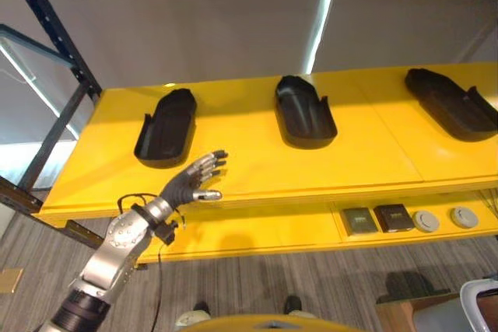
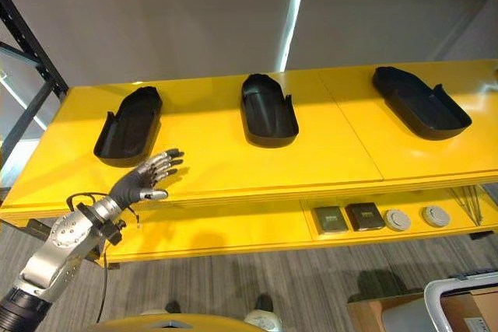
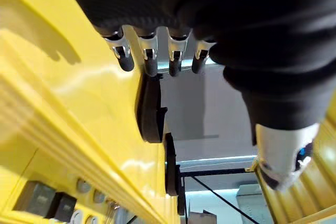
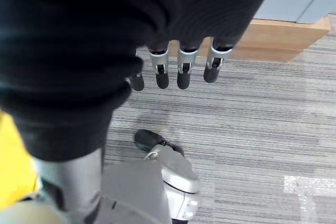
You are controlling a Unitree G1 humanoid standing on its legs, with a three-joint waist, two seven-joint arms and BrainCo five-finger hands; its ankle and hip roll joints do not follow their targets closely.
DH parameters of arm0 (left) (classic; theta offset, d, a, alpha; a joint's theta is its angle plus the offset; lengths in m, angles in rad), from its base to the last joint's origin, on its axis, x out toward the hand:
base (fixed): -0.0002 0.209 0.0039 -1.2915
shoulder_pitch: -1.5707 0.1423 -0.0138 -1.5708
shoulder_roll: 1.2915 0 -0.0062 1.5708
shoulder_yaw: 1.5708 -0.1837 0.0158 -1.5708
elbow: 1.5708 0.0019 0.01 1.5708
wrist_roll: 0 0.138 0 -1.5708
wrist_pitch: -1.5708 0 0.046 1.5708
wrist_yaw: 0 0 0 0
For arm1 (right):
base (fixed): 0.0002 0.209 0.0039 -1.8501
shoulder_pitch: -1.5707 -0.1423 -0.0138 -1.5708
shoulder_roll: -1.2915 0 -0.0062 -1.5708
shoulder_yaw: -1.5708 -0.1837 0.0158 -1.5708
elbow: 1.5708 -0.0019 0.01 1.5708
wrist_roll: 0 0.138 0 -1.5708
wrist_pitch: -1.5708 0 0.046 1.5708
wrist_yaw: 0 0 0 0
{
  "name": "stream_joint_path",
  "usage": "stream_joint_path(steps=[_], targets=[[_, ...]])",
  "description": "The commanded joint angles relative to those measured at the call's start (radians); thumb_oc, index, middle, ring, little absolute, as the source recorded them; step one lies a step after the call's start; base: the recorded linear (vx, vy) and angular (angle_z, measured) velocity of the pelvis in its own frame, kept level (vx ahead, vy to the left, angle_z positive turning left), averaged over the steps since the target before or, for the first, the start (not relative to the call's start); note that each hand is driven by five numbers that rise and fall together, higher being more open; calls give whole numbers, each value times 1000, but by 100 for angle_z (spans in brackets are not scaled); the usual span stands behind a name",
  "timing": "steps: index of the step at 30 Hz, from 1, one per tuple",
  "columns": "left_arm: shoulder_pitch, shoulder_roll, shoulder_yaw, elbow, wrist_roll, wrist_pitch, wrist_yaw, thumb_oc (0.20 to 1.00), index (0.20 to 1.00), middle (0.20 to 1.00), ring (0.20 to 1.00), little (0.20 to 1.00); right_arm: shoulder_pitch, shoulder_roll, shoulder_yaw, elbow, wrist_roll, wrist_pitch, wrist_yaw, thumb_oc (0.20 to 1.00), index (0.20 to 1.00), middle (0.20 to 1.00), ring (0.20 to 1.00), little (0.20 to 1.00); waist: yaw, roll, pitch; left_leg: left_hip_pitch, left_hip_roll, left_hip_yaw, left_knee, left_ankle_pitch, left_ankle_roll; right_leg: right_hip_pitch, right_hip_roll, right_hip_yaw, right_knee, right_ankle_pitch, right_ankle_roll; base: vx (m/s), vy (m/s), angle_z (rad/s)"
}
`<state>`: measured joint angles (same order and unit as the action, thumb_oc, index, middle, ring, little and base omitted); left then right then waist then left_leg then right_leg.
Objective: Move parts from the plastic box to the shelf.
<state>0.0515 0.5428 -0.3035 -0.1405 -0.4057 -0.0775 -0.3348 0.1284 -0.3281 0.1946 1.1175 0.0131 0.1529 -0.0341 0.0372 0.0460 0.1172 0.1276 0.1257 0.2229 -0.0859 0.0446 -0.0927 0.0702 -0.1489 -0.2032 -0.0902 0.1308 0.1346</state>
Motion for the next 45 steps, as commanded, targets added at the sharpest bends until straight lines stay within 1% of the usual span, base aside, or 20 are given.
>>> stream_joint_path(steps=[1,2,3,5,8,10,14,15,17,22,29,32,34,36,37,38,39,41,43,45], targets=[[-26,38,-4,62,76,-101,121,1000,1000,1000,1000,1000,-27,-4,31,54,46,11,-19,1000,1000,1000,1000,1000,11,-22,-6,-25,8,11,43,-71,32,44,-23,1,3,-95,27,0,0,0],[-5,43,-6,99,111,-128,148,1000,1000,1000,1000,1000,-29,-1,31,57,52,12,-18,1000,1000,1000,1000,1000,17,-24,-7,-26,9,11,45,-72,32,44,-23,-3,3,-94,27,-52,-47,0],[47,56,-6,204,182,-206,203,1000,1000,1000,1000,1000,-36,1,34,62,75,20,-12,1000,1000,1000,1000,1000,29,-29,-8,-28,10,8,47,-71,31,42,-21,-6,3,-93,23,-47,-38,1],[75,66,-4,278,240,-220,237,1000,1000,1000,1000,1000,-36,-1,34,66,83,21,-10,1000,1000,1000,1000,1000,37,-28,-8,-28,10,7,45,-69,31,42,-21,-11,3,-93,21,-24,-10,1],[124,80,-11,399,270,-192,254,1000,1000,1000,1000,1000,-42,-10,33,72,87,22,-1,1000,1000,1000,1000,1000,46,-25,-9,-32,8,2,47,-67,32,39,-22,-15,5,-92,19,-23,8,2],[151,65,-19,472,195,-146,208,1000,1000,1000,1000,1000,-47,-20,32,71,85,27,10,1000,1000,1000,1000,1000,49,-22,-7,-29,8,0,49,-69,31,43,-21,-17,5,-96,20,0,0,0],[193,-18,-13,631,76,-120,114,1000,1000,1000,1000,1000,-53,-25,22,73,69,31,23,1000,1000,1000,1000,1000,51,-21,-11,-25,4,0,45,-67,35,45,-21,-17,5,-94,17,0,0,0],[203,-51,-5,673,0,-82,90,1000,1000,1000,1000,1000,-55,-25,15,75,61,33,29,1000,1000,1000,1000,1000,52,-23,-17,-26,3,-1,43,-65,36,42,-20,-17,4,-93,16,0,0,0],[212,-116,27,794,-29,-76,100,1000,1000,1000,1000,1000,-52,-17,2,82,52,28,30,1000,1000,1000,1000,1000,52,-25,-19,-21,-1,-3,39,-67,38,44,-21,-15,3,-90,18,0,0,0],[185,-213,117,1173,73,-108,92,1000,1000,1000,1000,1000,-66,10,-4,106,47,32,25,1000,1000,1000,1000,1000,52,-37,-33,-33,-5,-15,38,-61,39,31,-21,-8,3,-86,16,0,0,0],[148,-236,185,1337,123,-59,158,1000,1000,1000,1000,1000,-67,19,2,133,30,19,29,1000,1000,1000,1000,1000,47,-45,-41,-36,-9,-22,36,-63,40,26,-23,1,3,-87,16,3,-3,1],[136,-244,191,1354,152,-44,211,1000,1000,1000,1000,1000,-69,27,6,135,34,20,24,1000,1000,1000,1000,1000,49,-49,-41,-40,-10,-28,38,-64,40,25,-26,-1,3,-86,16,0,0,0],[131,-247,195,1368,179,-85,283,1000,1000,1000,1000,1000,-72,29,7,138,38,20,25,1000,1000,1000,1000,1000,53,-52,-38,-41,-12,-35,40,-65,40,26,-28,-6,3,-86,15,1,-12,5],[135,-246,201,1365,199,-164,368,1000,1000,1000,1000,1000,-73,25,5,141,36,17,30,1000,1000,1000,1000,1000,57,-53,-35,-42,-12,-41,42,-64,38,28,-28,-7,3,-86,14,9,-14,7],[131,-238,226,1353,133,-250,369,1000,1000,1000,1000,1000,-73,23,5,135,33,23,34,1000,1000,1000,1000,1000,59,-53,-30,-37,-12,-46,44,-64,37,36,-28,-8,5,-88,14,13,-8,7],[130,-237,228,1351,126,-258,366,1000,1000,1000,1000,1000,-73,23,5,135,33,23,34,1000,1000,1000,1000,1000,58,-54,-31,-39,-12,-46,43,-63,37,34,-28,-8,5,-88,14,0,0,0],[96,-207,260,1185,11,-330,273,1000,1000,1000,1000,1000,-63,23,20,111,34,40,33,1000,1000,1000,1000,1000,60,-57,-31,-28,-13,-43,33,-61,40,42,-29,-12,3,-87,14,0,0,0],[83,-188,246,1032,-38,-316,199,1000,1000,1000,1000,1000,-55,25,37,85,47,59,25,1000,1000,1000,1000,1000,63,-60,-34,-30,-14,-45,27,-60,41,38,-30,-15,3,-82,13,-10,-19,2],[74,-120,175,649,-164,-183,121,1000,1000,1000,1000,1000,-44,26,39,62,69,69,15,1000,1000,1000,1000,1000,72,-56,-21,-24,-12,-49,23,-63,45,41,-29,-19,3,-77,7,-37,-44,7],[69,-96,166,501,-243,-144,8,1000,1000,1000,1000,1000,-44,30,41,58,77,71,6,1000,1000,1000,1000,1000,74,-53,-21,-26,-11,-46,20,-62,47,38,-28,-22,3,-75,5,-29,-7,14]])
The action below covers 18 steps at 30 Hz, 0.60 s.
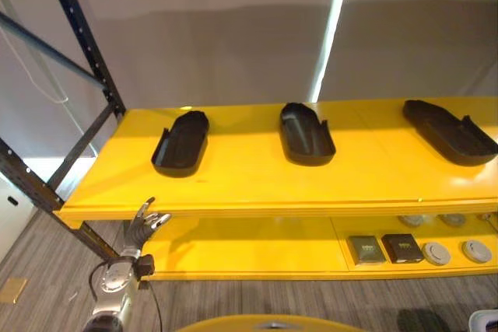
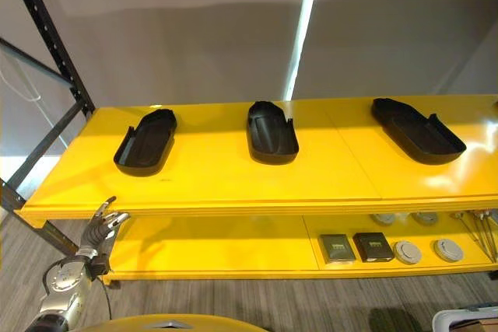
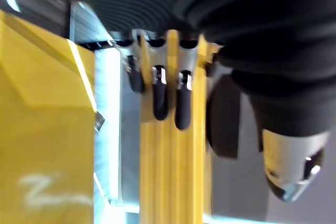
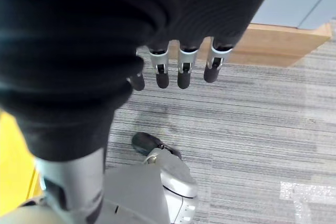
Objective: Move parts from the plastic box to the shelf.
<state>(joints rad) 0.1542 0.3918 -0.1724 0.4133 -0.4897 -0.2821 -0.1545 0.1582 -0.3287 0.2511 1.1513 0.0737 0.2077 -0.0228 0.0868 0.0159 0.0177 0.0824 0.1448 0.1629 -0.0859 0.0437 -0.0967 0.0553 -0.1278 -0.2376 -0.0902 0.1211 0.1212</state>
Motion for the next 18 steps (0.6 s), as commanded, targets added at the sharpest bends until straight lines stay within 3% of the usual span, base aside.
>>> stream_joint_path(steps=[1,2,4,5,6,11,15,17,18], targets=[[-34,63,35,-94,-197,72,-241,1000,1000,1000,1000,1000,-74,31,-14,25,19,16,-8,1000,1000,1000,1000,1000,24,-20,79,21,-29,17,18,-60,50,54,-49,12,3,-65,18,-12,21,20],[-38,70,32,-212,-221,124,-375,1000,1000,1000,1000,1000,-73,28,-15,29,18,12,-9,1000,1000,1000,1000,1000,22,-14,75,20,-26,25,17,-59,49,50,-47,12,3,-65,20,-10,23,19],[-38,74,30,-241,-222,142,-430,1000,1000,1000,1000,1000,-74,26,-17,31,15,11,-7,1000,1000,1000,1000,1000,21,-12,73,20,-25,27,17,-58,48,49,-47,14,3,-65,21,-1,24,10],[-53,95,8,-345,-212,195,-565,1000,1000,1000,1000,1000,-78,14,-22,43,-8,8,1,1000,1000,1000,1000,1000,12,-4,65,20,-21,36,13,-54,45,45,-44,20,3,-66,23,15,51,-2],[-65,111,-5,-388,-221,211,-616,1000,1000,1000,1000,1000,-79,7,-22,47,-28,8,8,1000,1000,1000,1000,1000,4,1,61,25,-18,44,11,-53,43,46,-42,24,3,-67,25,16,63,-14],[-140,147,-67,-488,-208,274,-742,1000,1000,1000,1000,1000,-78,-9,-9,54,-69,-3,22,1000,1000,1000,1000,1000,-29,8,43,24,-14,68,7,-49,45,34,-39,43,3,-66,31,11,35,-15],[-279,149,-224,-512,-202,333,-831,1000,1000,1000,1000,1000,-88,-13,35,49,-118,-3,33,1000,1000,1000,1000,1000,-79,5,28,37,-11,106,5,-53,49,30,-37,68,5,-65,38,27,9,-19],[-371,92,-357,-461,-184,383,-854,1000,1000,1000,1000,1000,-101,-4,74,44,-122,10,37,1000,1000,1000,1000,1000,-115,-3,18,45,-8,132,3,-56,52,26,-33,88,6,-66,41,47,-24,-28],[-379,85,-371,-456,-194,408,-868,1000,1000,1000,1000,1000,-102,-3,79,44,-119,12,37,1000,1000,1000,1000,1000,-120,-4,19,48,-7,134,4,-59,52,28,-32,90,7,-67,41,21,-24,-17]])
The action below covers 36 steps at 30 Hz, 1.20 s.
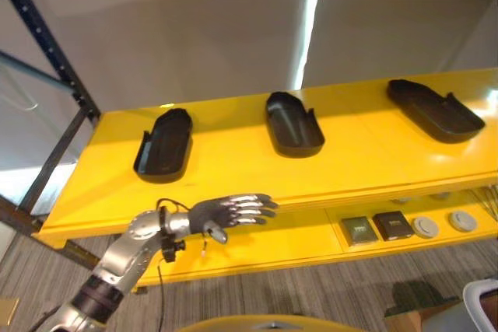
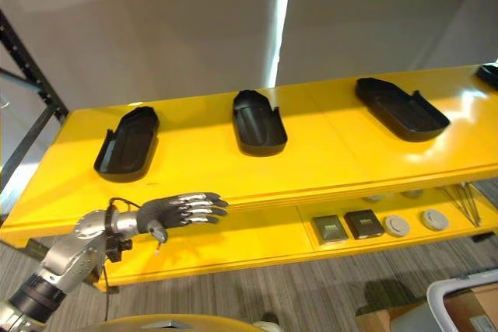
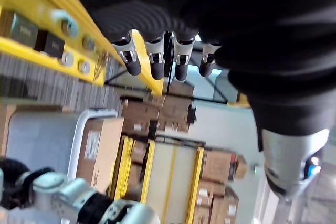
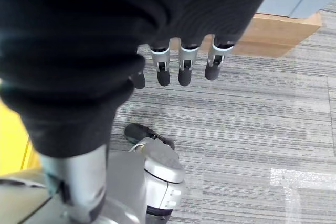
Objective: Move parts from the plastic box to the shelf.
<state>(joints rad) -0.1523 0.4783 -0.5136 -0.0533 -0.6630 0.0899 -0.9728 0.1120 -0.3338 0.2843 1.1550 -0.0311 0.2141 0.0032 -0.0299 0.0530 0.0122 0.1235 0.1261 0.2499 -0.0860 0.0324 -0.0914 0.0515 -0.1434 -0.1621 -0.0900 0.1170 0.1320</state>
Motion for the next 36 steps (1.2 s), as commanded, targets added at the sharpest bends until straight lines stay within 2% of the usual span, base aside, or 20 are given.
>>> stream_joint_path(steps=[1,3,5,7,10,12,14,16,17,18,20,21,24,26,32,36], targets=[[-81,-14,-45,20,-23,43,-47,1000,1000,1000,1000,1000,-57,3,49,41,-13,6,11,1000,1000,1000,1000,1000,-7,-42,24,8,12,50,4,-48,47,31,-16,17,7,-63,30,13,-18,-10],[-105,-59,-116,52,-39,98,-24,1000,1000,1000,1000,1000,-66,8,64,44,-8,8,14,1000,1000,1000,1000,1000,-27,-47,20,11,14,62,4,-51,48,27,-12,30,7,-64,30,12,-39,-11],[-114,-102,-172,125,7,89,78,1000,1000,1000,1000,1000,-72,10,74,49,-4,6,18,1000,1000,1000,1000,1000,-42,-55,19,14,15,75,4,-54,48,23,-8,42,6,-64,31,12,-48,-15],[-113,-101,-184,177,93,100,166,1000,1000,1000,1000,1000,-72,8,74,48,-6,6,24,1000,1000,1000,1000,1000,-48,-57,18,14,16,83,5,-55,48,21,-6,46,5,-65,32,8,-27,-13],[-93,-77,-195,308,183,71,232,1000,1000,1000,1000,1000,-68,-1,72,43,-6,10,27,1000,1000,1000,1000,1000,-50,-56,18,11,17,87,8,-55,47,15,-3,50,6,-66,31,-1,-7,-14],[-49,-54,-174,445,253,15,354,1000,1000,1000,1000,1000,-60,-8,65,42,-2,8,27,1000,1000,1000,1000,1000,-44,-54,21,7,17,89,10,-54,46,12,-4,47,6,-67,31,-13,9,-6],[2,-60,-124,559,268,9,448,1000,1000,1000,1000,1000,-52,-8,52,52,8,-6,19,1000,1000,1000,1000,1000,-33,-52,28,1,17,86,16,-55,47,10,-5,41,7,-67,29,-23,11,-7],[53,-77,-72,660,289,-31,529,1000,1000,1000,1000,1000,-52,-6,39,62,11,-15,12,1000,1000,1000,1000,1000,-21,-51,35,-4,16,79,22,-55,48,11,-6,36,7,-67,25,-15,10,1],[87,-91,-25,738,278,-44,611,1000,1000,1000,1000,1000,-52,-2,29,69,14,-21,6,1000,1000,1000,1000,1000,-11,-50,41,-8,14,74,26,-55,48,11,-7,33,7,-67,22,-41,25,4],[135,-117,57,855,275,-80,637,1000,1000,1000,1000,1000,-53,1,15,76,22,-24,1,1000,1000,1000,1000,1000,5,-51,48,-14,12,64,32,-54,48,12,-10,25,7,-67,18,-39,24,4],[168,-142,123,950,235,-86,700,1000,1000,1000,1000,1000,-56,5,-2,83,21,-24,-1,1000,1000,1000,1000,1000,19,-52,53,-19,10,54,37,-53,48,14,-13,17,7,-67,16,-22,12,5],[198,-163,195,1059,253,-128,724,1000,1000,1000,1000,1000,-56,13,-15,89,26,-24,-8,1000,1000,1000,1000,1000,34,-54,58,-22,7,41,40,-53,49,19,-16,7,7,-67,13,-7,1,8],[239,-185,308,1193,339,-192,731,1000,1000,1000,1000,1000,-63,27,-38,108,39,-22,-14,1000,1000,1000,1000,1000,63,-61,64,-22,2,13,39,-51,48,32,-20,-11,3,-68,9,9,-9,34],[253,-196,337,1224,363,-210,726,1000,1000,1000,1000,1000,-66,28,-55,121,38,-24,-9,1000,1000,1000,1000,1000,74,-62,62,-23,0,1,34,-50,48,34,-21,-17,3,-70,7,24,6,21],[259,-232,388,1258,326,-257,870,1000,1000,1000,1000,1000,-61,47,-66,143,26,-32,-34,1000,1000,1000,1000,1000,90,-64,61,-14,-7,-24,26,-55,46,47,-26,-26,3,-75,10,15,15,12],[246,-248,374,1248,378,-287,897,1000,1000,1000,1000,1000,-70,61,-58,145,39,-41,-43,1000,1000,1000,1000,1000,100,-71,62,-10,-7,-35,26,-56,45,56,-27,-33,3,-76,11,13,-9,6]])
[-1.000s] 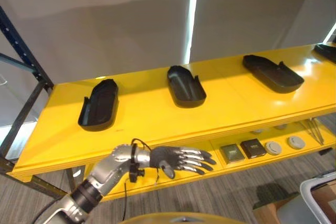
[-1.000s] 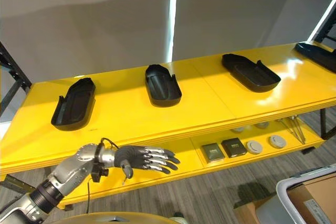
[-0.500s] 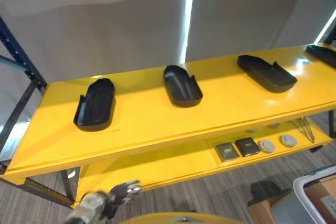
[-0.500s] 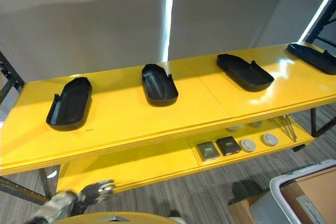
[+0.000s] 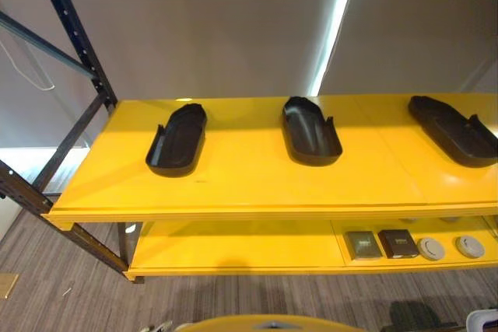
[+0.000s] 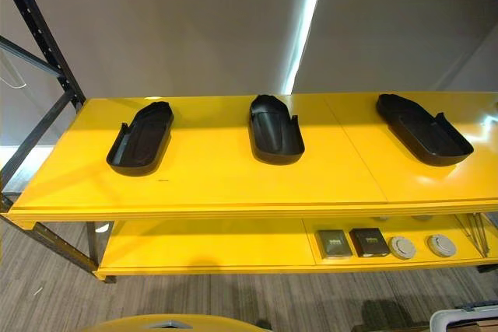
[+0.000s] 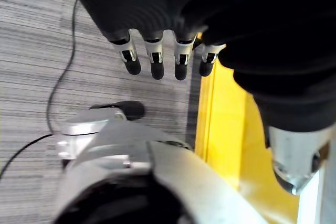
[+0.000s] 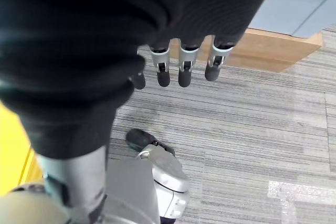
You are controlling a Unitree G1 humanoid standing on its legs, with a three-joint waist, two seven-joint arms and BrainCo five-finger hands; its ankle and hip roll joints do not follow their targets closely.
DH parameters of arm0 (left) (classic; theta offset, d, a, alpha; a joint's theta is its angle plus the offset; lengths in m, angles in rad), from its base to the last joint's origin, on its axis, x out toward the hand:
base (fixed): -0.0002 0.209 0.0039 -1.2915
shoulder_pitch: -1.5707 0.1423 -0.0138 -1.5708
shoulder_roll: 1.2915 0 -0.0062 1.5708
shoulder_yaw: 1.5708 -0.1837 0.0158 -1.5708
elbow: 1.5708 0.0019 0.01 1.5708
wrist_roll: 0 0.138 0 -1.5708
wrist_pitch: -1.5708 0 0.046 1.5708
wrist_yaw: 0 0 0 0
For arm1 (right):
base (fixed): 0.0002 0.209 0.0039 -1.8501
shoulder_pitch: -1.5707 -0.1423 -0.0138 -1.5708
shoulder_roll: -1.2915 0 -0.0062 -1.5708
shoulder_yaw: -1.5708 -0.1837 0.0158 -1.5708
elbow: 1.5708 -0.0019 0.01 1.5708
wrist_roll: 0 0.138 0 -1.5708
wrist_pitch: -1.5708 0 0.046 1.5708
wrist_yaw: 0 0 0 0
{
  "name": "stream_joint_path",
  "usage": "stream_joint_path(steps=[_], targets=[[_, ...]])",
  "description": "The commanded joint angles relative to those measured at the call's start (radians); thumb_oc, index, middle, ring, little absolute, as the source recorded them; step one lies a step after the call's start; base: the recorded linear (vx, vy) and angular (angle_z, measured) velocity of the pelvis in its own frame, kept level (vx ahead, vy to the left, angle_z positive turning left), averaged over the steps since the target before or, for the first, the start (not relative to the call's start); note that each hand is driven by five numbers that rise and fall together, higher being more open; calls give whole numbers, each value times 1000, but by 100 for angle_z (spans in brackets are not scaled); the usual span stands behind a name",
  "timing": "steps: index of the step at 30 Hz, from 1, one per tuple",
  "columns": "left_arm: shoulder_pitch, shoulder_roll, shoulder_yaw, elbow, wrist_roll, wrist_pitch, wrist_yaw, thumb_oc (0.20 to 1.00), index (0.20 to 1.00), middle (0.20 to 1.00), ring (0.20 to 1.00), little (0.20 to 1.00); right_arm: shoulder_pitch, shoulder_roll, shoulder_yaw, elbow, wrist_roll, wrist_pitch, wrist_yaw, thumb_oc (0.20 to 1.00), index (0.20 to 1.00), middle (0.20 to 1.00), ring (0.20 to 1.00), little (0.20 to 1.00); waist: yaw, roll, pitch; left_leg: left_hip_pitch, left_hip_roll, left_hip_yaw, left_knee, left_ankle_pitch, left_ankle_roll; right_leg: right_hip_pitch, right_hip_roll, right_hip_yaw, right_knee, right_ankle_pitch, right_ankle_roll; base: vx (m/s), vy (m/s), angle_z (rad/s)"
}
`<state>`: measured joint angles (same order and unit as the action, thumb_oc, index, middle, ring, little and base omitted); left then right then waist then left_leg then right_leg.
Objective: Move parts from the plastic box to the shelf.
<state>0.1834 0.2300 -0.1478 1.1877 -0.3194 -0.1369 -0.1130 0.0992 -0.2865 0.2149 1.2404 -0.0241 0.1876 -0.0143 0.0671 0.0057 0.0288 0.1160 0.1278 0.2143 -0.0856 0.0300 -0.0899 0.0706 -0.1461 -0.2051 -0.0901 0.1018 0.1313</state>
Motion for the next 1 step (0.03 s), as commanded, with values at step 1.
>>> stream_joint_path(steps=[1], targets=[[-93,2,-4,-1,31,-66,38,1000,1000,1000,1000,1000,-58,14,16,58,39,-16,-29,1000,1000,1000,1000,1000,5,-24,47,-2,-9,-3,26,-54,44,38,-25,7,3,-59,12,0,0,0]])
